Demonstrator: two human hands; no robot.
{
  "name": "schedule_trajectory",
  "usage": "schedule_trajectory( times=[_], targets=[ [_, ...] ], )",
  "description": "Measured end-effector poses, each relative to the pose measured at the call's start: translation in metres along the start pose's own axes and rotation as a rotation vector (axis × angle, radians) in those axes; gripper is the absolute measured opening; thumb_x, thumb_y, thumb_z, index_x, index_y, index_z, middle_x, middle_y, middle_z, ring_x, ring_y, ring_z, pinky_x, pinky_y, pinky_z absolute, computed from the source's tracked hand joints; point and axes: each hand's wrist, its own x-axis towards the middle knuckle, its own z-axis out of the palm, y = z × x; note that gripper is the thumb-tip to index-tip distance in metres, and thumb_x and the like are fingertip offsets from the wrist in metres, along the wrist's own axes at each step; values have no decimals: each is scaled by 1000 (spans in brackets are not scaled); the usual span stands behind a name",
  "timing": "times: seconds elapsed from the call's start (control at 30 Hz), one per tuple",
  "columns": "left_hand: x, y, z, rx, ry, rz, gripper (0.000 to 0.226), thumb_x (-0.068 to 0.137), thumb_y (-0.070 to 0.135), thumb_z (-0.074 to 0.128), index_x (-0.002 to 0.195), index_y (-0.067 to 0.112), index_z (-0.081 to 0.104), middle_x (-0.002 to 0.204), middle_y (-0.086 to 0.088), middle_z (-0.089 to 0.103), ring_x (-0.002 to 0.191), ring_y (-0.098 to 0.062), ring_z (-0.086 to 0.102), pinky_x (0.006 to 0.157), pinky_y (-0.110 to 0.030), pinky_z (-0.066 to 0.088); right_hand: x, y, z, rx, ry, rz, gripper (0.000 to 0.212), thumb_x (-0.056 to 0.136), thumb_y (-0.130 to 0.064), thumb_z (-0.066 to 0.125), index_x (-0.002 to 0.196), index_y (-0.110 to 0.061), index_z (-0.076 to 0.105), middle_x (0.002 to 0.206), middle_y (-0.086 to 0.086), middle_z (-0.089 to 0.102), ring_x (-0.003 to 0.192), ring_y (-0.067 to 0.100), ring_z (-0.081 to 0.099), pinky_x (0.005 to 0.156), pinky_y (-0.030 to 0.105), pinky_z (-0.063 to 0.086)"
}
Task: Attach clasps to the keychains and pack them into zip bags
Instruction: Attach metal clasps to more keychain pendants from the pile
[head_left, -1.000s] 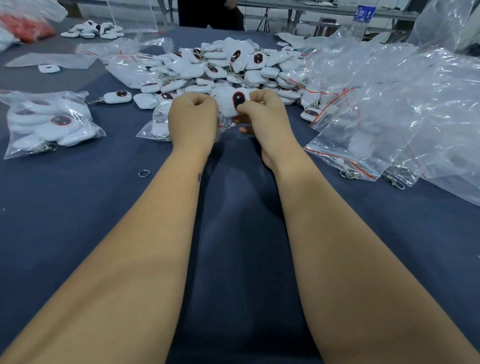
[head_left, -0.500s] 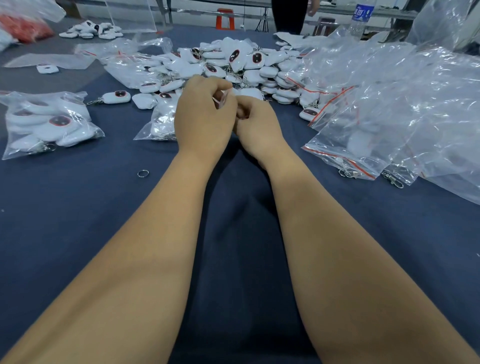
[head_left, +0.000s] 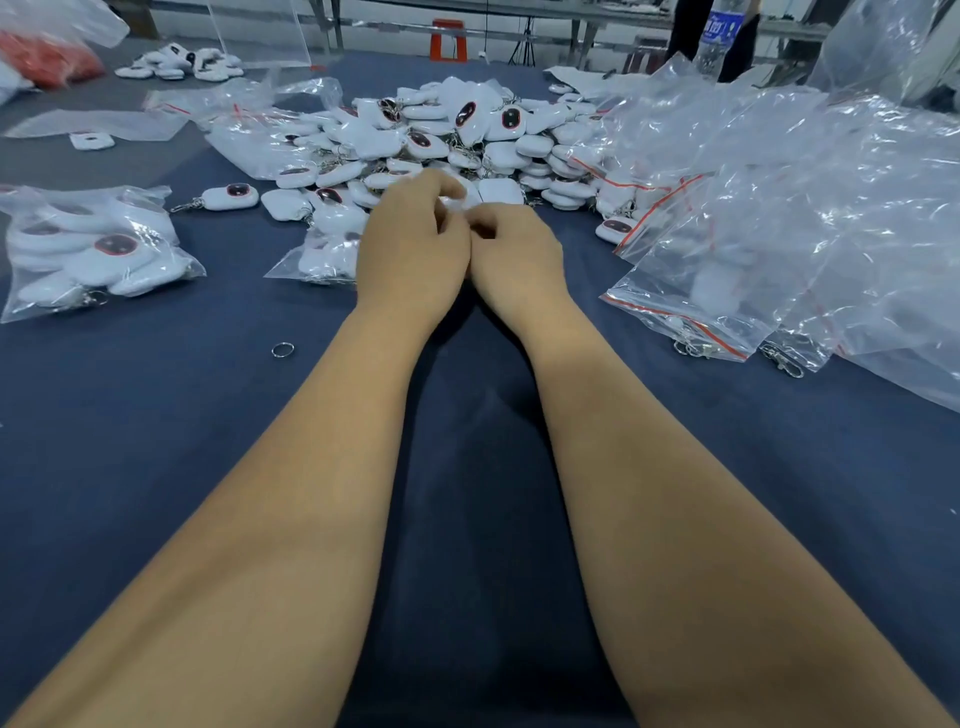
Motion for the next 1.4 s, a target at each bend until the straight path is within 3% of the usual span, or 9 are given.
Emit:
schedule_trajectory(
  times=[0.17,0.33,0.5,0.6,0.67,0.83,1.2,1.3,1.4],
  targets=[
    [-2,-4,4,281,-118,0,34,89,12,48,120,15,62,112,-8,65,106,-29,56,73,-33,40,3,5,-7,154,127,105,26,86,-12,50,88,-20,74,81,-11,66,83,10,58,72,28,47],
    [3,-17,-6,343,-5,-156,31,85,10,53,114,12,63,118,-11,63,108,-33,57,72,-33,37,3,6,-5,62,-7,101,30,86,-14,46,91,-29,71,99,-7,70,106,21,58,94,40,48],
    [18,-31,-28,-33,401,-434,30,91,10,44,113,17,64,111,2,66,97,-13,60,71,-18,38,5,8,0,-193,-113,10,35,90,-20,43,103,-41,68,119,-7,61,117,24,41,92,32,30],
    [18,-20,-35,-384,685,-288,26,86,1,38,102,19,49,85,10,49,68,3,47,66,-9,39,6,8,1,-227,-110,8,32,91,-24,47,111,-40,65,122,-5,59,118,25,41,89,31,27],
    [14,-16,-30,-341,601,-161,31,82,-2,37,101,21,45,87,5,50,72,3,48,70,-14,43,8,10,2,-276,-105,-4,34,92,-27,48,122,-37,61,127,0,55,121,27,40,92,33,26],
    [12,-28,-10,128,-70,-169,39,84,-2,43,103,18,70,114,-15,62,94,-27,58,76,-32,46,18,14,9,-371,-88,59,52,90,-29,48,141,-29,42,142,9,36,128,32,31,104,38,22],
    [25,-28,-9,-84,197,-470,51,87,-3,42,132,16,57,136,-7,51,111,-23,56,88,-30,45,104,11,19,-8,309,137,73,93,-32,50,154,-39,11,162,8,-8,148,30,2,112,53,23],
    [26,-31,-8,-73,181,-461,50,87,-2,42,129,17,59,135,-6,53,111,-22,56,85,-27,43,119,11,29,-136,137,186,72,90,-55,48,151,-50,11,163,2,-19,149,28,-15,112,65,7],
    [27,-31,-6,-49,161,-447,48,87,-1,42,128,18,61,136,-5,52,109,-19,55,81,-24,38,121,14,35,-330,-88,111,59,82,-65,47,139,-54,37,163,-4,-17,149,31,-11,110,65,-1]
  ],
)
